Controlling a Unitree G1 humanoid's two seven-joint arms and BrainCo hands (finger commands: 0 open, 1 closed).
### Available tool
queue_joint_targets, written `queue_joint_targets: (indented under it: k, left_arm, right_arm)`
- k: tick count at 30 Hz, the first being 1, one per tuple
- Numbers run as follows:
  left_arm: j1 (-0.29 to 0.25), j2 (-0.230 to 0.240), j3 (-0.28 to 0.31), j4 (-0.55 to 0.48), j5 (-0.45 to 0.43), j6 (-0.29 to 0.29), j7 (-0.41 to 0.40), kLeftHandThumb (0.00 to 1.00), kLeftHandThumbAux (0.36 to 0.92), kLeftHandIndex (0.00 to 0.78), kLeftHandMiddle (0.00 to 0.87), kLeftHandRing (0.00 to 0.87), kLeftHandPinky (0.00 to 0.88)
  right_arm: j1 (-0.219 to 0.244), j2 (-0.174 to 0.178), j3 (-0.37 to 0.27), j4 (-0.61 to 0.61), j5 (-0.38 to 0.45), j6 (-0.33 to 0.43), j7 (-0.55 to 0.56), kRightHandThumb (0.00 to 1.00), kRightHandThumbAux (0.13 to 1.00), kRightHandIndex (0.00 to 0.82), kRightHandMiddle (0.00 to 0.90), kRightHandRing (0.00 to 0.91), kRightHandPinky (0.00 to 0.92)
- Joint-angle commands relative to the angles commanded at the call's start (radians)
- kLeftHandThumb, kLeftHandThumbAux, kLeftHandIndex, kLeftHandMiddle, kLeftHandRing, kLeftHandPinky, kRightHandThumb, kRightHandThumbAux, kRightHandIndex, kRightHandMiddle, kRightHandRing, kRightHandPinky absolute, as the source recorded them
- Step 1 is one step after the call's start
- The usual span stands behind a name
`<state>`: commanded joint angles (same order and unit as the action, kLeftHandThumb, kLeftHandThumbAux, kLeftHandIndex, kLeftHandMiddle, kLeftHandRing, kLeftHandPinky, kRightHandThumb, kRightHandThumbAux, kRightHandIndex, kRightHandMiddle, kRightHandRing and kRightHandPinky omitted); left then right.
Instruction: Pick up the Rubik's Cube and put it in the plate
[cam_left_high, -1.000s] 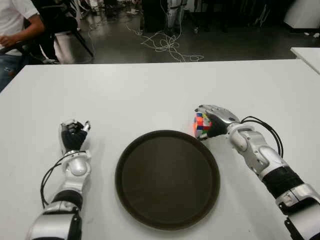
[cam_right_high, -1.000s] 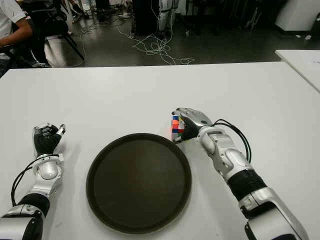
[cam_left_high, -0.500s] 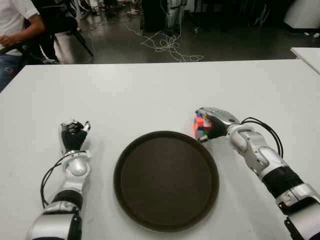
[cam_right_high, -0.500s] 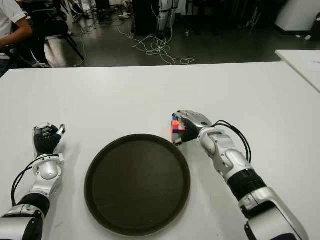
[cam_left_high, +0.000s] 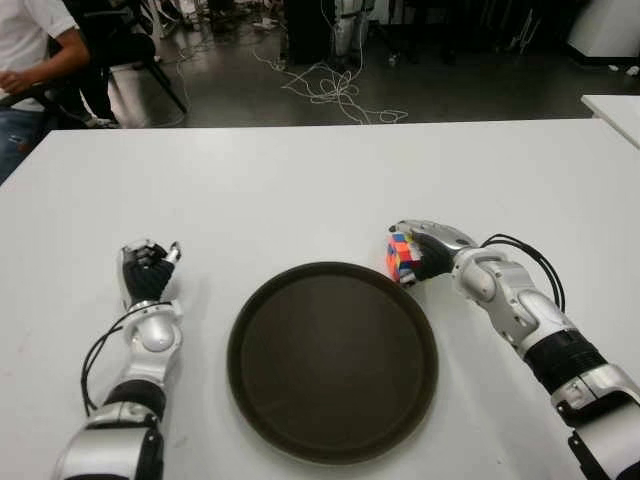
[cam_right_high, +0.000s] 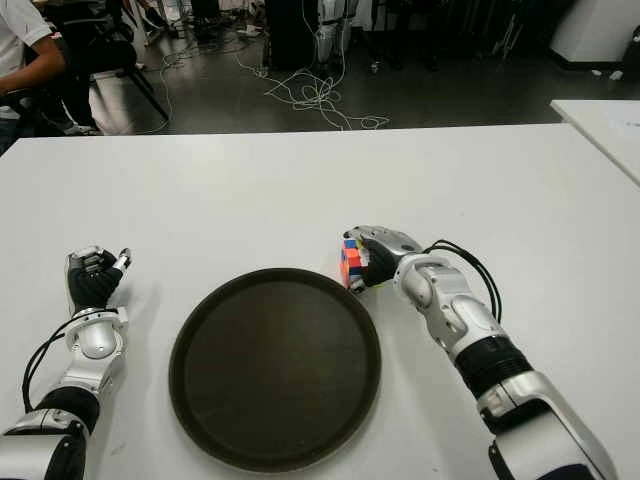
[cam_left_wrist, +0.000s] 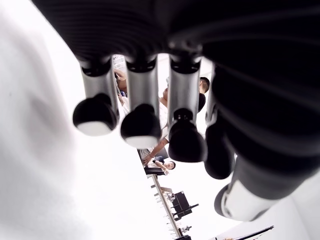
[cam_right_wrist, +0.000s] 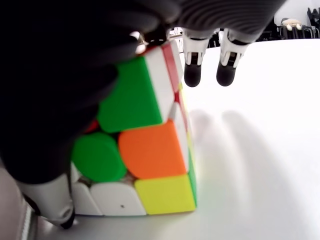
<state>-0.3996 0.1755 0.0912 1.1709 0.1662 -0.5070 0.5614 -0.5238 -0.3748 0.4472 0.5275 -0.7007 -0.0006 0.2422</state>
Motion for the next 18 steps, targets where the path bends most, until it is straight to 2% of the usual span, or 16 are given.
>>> queue_joint_targets:
  k: [10,18]
  left_arm:
    - [0.001,0.0,-0.002,-0.002,0.001,0.0,0.0,0.357,0.773,0.719,0.854,0.861,0.863]
    - [0.001,-0.001,-0.001,-0.005,-0.002,0.001,-0.008,0.368,0.771,0.713,0.852,0.859,0.864]
  right_arm:
    - [-0.008,-0.004,0.005,-0.007,-0.006,0.012,0.024,0.047,0.719,0.0,0.0,0.0,0.046]
    - [-0.017,-0.003,0.011,0.001,-0.01,0.025,0.039,0.05,0.682,0.0,0.0,0.0,0.054]
